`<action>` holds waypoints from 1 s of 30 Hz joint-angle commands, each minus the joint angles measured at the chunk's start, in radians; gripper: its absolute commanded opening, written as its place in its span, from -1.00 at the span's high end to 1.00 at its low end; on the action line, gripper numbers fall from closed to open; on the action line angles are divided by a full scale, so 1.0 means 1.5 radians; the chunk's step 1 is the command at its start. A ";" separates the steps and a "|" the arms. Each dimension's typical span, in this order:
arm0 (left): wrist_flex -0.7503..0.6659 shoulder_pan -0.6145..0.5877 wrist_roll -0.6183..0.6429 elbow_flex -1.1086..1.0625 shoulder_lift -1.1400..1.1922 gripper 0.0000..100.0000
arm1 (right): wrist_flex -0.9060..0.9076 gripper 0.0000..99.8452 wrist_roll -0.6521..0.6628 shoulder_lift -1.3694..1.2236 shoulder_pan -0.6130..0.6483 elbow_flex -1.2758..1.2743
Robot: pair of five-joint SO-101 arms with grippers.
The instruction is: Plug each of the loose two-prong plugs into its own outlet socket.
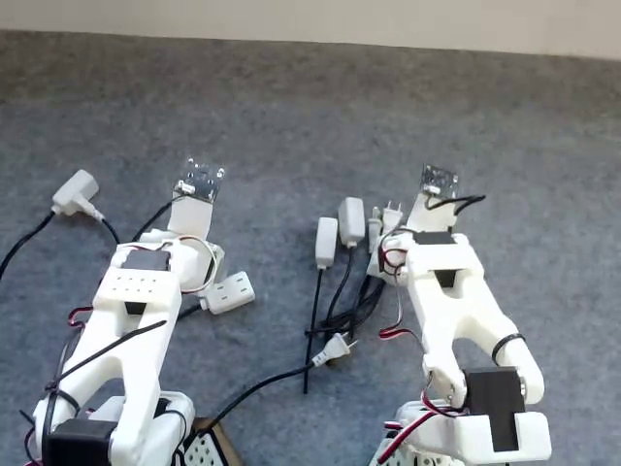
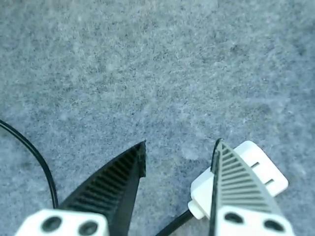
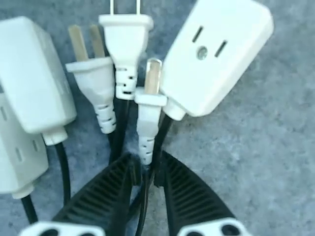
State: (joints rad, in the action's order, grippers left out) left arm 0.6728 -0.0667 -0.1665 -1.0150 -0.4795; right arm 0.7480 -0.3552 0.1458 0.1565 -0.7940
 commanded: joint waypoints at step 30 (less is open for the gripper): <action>-0.032 -0.006 0.003 -0.011 -0.016 0.53 | 0.226 0.91 0.193 0.102 -0.003 0.215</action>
State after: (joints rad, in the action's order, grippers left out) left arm 0.6391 -0.0667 -0.1665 -1.0334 -0.4810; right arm 1.1991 0.0499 0.4112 0.0430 -0.4764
